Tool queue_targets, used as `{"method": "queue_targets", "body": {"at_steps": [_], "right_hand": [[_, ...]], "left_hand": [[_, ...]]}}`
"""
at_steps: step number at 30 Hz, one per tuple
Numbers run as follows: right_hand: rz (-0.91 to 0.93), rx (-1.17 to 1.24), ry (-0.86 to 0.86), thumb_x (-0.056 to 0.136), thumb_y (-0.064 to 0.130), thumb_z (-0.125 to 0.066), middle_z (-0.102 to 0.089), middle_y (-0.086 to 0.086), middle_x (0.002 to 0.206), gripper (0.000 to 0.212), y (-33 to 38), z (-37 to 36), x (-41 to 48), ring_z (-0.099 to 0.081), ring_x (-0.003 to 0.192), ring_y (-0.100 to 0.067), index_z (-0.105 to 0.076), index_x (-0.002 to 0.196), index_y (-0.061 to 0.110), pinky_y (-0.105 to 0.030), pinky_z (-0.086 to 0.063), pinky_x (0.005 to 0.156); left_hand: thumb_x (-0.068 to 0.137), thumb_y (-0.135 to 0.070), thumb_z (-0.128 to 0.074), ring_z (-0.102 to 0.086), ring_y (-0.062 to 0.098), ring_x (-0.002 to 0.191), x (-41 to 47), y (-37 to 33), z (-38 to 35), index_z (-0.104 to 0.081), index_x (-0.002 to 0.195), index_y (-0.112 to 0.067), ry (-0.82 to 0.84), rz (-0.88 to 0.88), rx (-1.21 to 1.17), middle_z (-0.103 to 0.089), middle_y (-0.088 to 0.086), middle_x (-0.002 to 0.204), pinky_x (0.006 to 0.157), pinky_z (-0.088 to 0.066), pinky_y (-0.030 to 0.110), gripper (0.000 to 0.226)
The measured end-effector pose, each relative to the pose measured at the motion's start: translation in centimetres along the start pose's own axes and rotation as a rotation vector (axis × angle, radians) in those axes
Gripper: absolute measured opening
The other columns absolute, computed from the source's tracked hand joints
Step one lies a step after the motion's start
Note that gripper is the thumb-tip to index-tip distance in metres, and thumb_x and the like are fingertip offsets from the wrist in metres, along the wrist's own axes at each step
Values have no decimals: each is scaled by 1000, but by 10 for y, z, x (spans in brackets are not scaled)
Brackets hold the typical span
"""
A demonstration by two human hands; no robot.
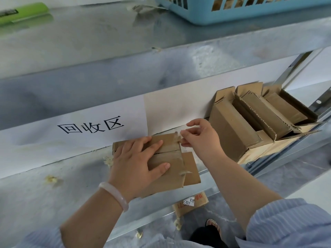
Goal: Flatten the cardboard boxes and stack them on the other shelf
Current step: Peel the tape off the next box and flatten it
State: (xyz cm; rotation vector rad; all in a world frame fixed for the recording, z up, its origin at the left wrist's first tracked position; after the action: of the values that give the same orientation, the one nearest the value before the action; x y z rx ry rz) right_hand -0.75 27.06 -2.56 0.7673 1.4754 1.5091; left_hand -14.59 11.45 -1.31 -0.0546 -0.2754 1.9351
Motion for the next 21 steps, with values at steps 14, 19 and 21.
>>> {"method": "queue_targets", "body": {"at_steps": [14, 19, 21], "right_hand": [[363, -687, 53, 88, 33, -67, -57, 16, 95, 6, 22, -13, -21, -58, 84, -4, -65, 84, 30, -21, -48, 75], [442, -773, 137, 95, 26, -57, -59, 8, 94, 10, 27, -17, -21, -53, 85, -10, -62, 91, 19, -31, -48, 77], [409, -723, 142, 95, 29, -56, -60, 10, 86, 10, 23, -13, -23, -55, 78, -8, -61, 91, 21, -24, -48, 71]], "left_hand": [[75, -86, -21, -34, 15, 128, 0, -1, 2, -45, 135, -48, -66, -23, 29, -39, -16, 139, 110, -9, 35, 75], [76, -86, -16, -34, 15, 129, 1, -1, 2, -45, 134, -47, -82, -10, 34, -40, -17, 137, 111, -17, 39, 76], [76, -87, -16, -33, 14, 129, 2, -1, 2, -44, 135, -47, -86, -1, 28, -38, -18, 137, 111, -18, 39, 76]]}}
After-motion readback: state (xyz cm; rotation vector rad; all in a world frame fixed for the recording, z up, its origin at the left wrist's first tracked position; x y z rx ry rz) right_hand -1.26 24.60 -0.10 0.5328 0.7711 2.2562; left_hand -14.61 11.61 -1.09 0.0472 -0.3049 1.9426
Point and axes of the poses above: each hand's wrist, its own x-axis towards the middle knuckle, its own z-axis out of the back of the hand, y = z × x, the point moved 7 cm from there along x, towards the middle knuckle
